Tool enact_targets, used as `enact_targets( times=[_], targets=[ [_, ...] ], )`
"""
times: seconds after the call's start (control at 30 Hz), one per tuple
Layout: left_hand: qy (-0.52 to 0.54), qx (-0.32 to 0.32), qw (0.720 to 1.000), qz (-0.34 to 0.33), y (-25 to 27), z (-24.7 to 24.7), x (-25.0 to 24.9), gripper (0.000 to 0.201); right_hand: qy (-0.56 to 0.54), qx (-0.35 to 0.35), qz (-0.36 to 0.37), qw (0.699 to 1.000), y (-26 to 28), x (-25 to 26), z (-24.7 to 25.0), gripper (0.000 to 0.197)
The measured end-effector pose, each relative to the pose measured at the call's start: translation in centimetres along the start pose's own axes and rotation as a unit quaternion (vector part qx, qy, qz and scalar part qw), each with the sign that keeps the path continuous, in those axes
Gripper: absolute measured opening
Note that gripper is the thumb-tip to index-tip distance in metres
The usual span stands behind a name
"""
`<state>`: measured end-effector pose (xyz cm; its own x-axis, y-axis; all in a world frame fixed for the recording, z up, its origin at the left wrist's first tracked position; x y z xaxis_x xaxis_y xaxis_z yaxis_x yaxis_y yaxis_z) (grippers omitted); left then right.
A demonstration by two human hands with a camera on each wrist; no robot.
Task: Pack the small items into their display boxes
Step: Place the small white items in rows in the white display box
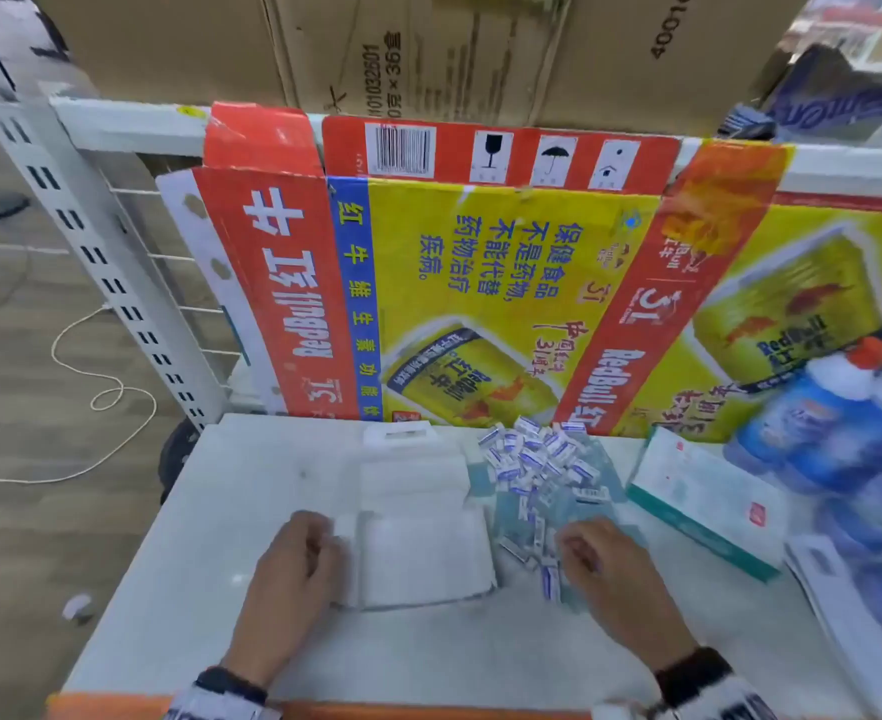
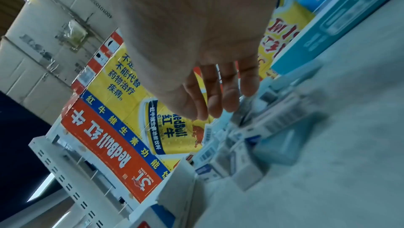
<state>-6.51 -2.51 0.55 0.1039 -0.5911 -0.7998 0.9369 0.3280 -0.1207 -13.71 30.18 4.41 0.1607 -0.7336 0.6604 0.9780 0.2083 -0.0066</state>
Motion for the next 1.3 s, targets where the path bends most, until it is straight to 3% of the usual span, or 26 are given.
enact_targets(
  times=[0.1, 0.3, 0.47, 0.67, 0.77, 0.87, 1.03, 1.3],
  targets=[
    [-0.020, -0.019, 1.000, -0.012, -0.9, -0.3, -0.7, 0.020, 0.061, 0.037, 0.039, 0.997, -1.9, 1.7, -1.4, 0.010],
    [-0.022, 0.018, 0.999, 0.034, -1.5, -2.0, 0.5, 0.018, 0.224, 0.030, 0.143, 0.963, -6.5, 5.4, -3.5, 0.033],
    [0.006, 0.020, 0.999, 0.040, -1.2, -2.1, 0.8, 0.011, 0.315, 0.054, 0.133, 0.938, -9.1, 5.2, -5.2, 0.028],
    [0.000, 0.001, 0.999, 0.032, -1.3, -2.1, 0.3, 0.010, 0.380, 0.069, 0.177, 0.905, -10.0, 5.7, -6.4, 0.035],
    [-0.005, 0.005, 0.999, 0.033, -1.4, -2.2, 0.0, 0.016, 0.323, 0.078, 0.169, 0.928, -9.9, 5.5, -5.8, 0.033],
    [0.007, 0.020, 0.999, 0.029, -1.5, -2.4, -0.4, 0.030, 0.137, 0.092, 0.136, 0.977, -9.1, 5.1, -4.3, 0.037],
    [0.053, 0.070, 0.995, 0.039, -1.6, -3.2, -1.1, 0.045, -0.026, 0.078, 0.113, 0.990, -6.4, 6.0, -3.6, 0.023],
    [0.077, 0.063, 0.994, 0.051, -1.8, -3.6, -0.4, 0.039, 0.029, 0.132, 0.094, 0.986, -3.9, 8.4, -8.0, 0.012]
  ],
)
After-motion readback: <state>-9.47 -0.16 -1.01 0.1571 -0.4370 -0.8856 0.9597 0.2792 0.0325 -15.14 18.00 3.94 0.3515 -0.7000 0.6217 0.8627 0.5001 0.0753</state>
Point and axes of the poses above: each hand's wrist, its own y-axis away from the middle knuckle, its own z-axis out of the back of the hand, x = y × z, the point moved 7 cm from there along -y, towards the middle knuckle, and after that the axes turned 3 degrees about -z, right-handed, at the moved point
